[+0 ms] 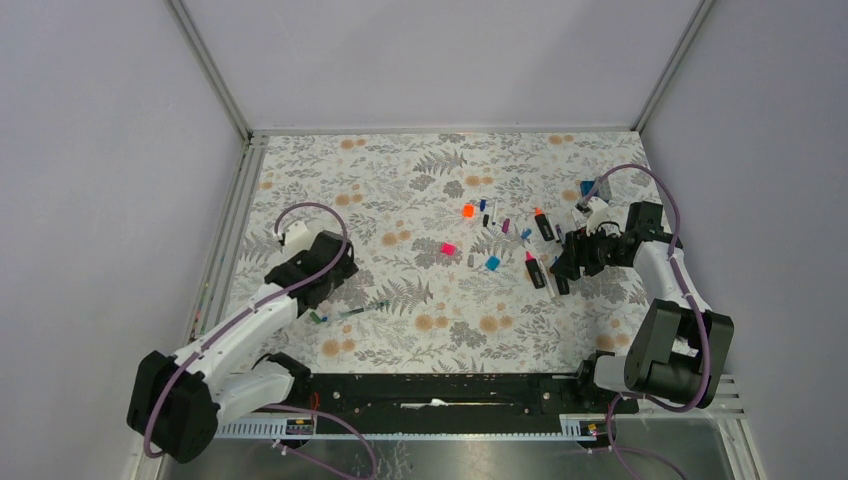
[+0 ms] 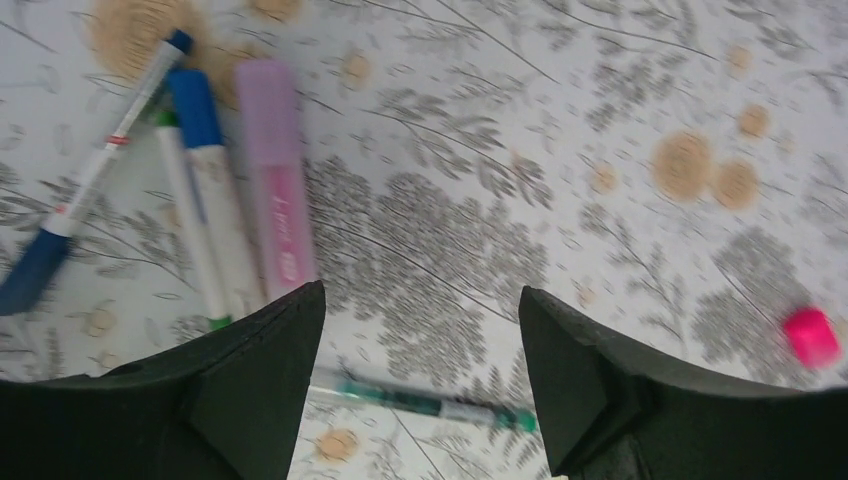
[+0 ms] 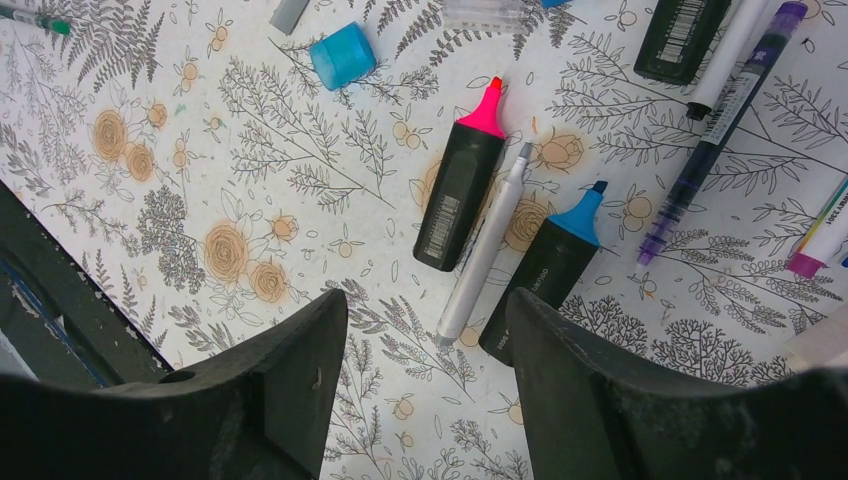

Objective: Open the pen caps
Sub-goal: Pick up the pen from the center of the board.

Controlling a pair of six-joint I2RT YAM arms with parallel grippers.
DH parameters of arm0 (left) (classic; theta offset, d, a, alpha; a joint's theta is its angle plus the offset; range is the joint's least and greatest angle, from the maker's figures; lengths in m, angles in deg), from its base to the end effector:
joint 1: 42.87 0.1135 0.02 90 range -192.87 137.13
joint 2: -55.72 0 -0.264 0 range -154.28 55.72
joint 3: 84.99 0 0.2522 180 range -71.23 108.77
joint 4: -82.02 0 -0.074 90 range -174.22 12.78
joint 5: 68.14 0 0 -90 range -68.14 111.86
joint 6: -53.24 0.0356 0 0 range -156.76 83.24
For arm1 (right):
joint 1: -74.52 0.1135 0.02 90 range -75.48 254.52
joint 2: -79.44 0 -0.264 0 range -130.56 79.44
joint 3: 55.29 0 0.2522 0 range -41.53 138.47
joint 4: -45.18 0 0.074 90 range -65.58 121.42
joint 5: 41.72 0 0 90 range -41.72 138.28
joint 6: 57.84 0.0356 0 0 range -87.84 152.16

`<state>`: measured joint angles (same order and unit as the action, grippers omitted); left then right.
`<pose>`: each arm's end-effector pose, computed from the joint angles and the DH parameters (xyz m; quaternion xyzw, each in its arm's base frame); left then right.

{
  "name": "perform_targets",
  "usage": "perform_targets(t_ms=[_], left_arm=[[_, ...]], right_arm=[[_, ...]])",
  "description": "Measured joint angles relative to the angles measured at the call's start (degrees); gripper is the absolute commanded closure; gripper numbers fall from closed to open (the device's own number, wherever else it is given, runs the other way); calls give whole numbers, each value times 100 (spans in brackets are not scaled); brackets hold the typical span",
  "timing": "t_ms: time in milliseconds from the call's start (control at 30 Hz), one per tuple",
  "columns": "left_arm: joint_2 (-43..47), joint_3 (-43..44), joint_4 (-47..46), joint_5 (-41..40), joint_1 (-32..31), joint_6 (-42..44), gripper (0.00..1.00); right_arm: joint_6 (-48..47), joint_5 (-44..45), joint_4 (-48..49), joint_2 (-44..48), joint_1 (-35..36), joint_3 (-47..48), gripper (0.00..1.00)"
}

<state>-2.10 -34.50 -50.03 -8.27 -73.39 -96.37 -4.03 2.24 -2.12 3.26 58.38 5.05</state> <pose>0.1721 -0.0807 0.2186 -0.3065 0.8726 -0.0287 0.3791 0.2417 -0.0433 0.2130 -0.2453 0.8657 0.2471 0.3596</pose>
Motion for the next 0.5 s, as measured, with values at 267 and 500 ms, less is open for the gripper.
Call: perform_targets(t_ms=[267,500], left_arm=[[-785,57,-26,170,1141,822,32],[-1331,57,-166,365,1462,1222,42]], right_arm=[[0,-15,2,0,0,-11,34],[-2,-15,0,0,0,-35,33]])
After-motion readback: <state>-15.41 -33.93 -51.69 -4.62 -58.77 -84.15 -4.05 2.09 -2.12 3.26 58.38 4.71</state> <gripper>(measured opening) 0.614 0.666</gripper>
